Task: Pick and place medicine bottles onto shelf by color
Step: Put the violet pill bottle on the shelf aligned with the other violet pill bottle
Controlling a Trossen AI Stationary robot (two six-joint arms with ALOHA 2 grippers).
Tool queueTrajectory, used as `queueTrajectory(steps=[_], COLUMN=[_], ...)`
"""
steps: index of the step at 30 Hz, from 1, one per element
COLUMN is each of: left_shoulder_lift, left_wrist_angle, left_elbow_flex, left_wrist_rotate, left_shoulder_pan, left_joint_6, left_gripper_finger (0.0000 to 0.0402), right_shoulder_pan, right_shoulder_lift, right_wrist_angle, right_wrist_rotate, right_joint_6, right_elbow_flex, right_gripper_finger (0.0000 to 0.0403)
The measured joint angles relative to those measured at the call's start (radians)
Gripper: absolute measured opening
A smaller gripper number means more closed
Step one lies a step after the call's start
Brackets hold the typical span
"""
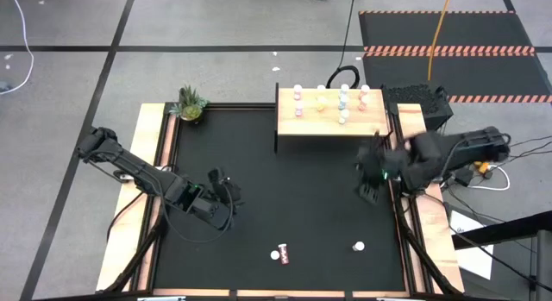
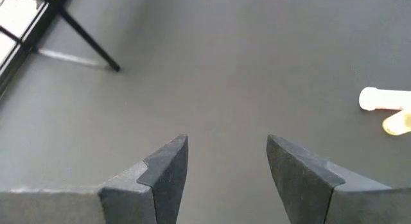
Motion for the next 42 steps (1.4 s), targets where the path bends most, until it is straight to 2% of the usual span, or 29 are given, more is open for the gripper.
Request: queueTrajectory(steps=[6,10,16,21,23,27,33,38,42], left_shoulder_lift=[0.000,0.000,0.000,0.000,0.000,0.000,0.000,0.000,0.000], left_wrist_angle=[0.059,0.093,0.121,0.181,0.194,0.183,0.183,0.191,0.193], left_elbow_flex=[0.000,0.000,0.000,0.000,0.000,0.000,0.000,0.000,0.000], left_wrist_rotate=[0.003,0.005,0.067,0.140,0.172,0.189,0.163,0.085,0.078], left_shoulder_pan=[0.001,0.014,0.042,0.038,0.025,-0.026,-0.088,-0.080,-0.052], left_joint_6=[0.104,0.180,0.239,0.256,0.247,0.193,0.130,0.098,0.099], left_gripper_finger=[0.0212,0.0212,0.0212,0.0212,0.0212,0.0211,0.0212,0.0212,0.0212], right_shoulder_pan=[0.329,0.443,0.480,0.421,0.397,0.396,0.475,0.587,0.631], right_shoulder_lift=[0.082,0.172,0.292,0.380,0.411,0.440,0.362,0.355,0.362], right_wrist_angle=[0.167,0.234,0.464,0.599,0.648,0.617,0.461,0.337,0.311], right_wrist_rotate=[0.004,0.075,0.103,0.098,0.048,-0.007,-0.001,0.009,0.005], right_joint_6=[0.245,0.264,0.056,-0.186,-0.237,-0.216,-0.012,0.053,0.086], right_elbow_flex=[-0.099,-0.102,-0.102,-0.102,-0.102,-0.102,-0.101,-0.102,-0.129], right_gripper_finger=[0.0180,0.0180,0.0180,0.0180,0.0180,0.0180,0.0180,0.0180,0.0181])
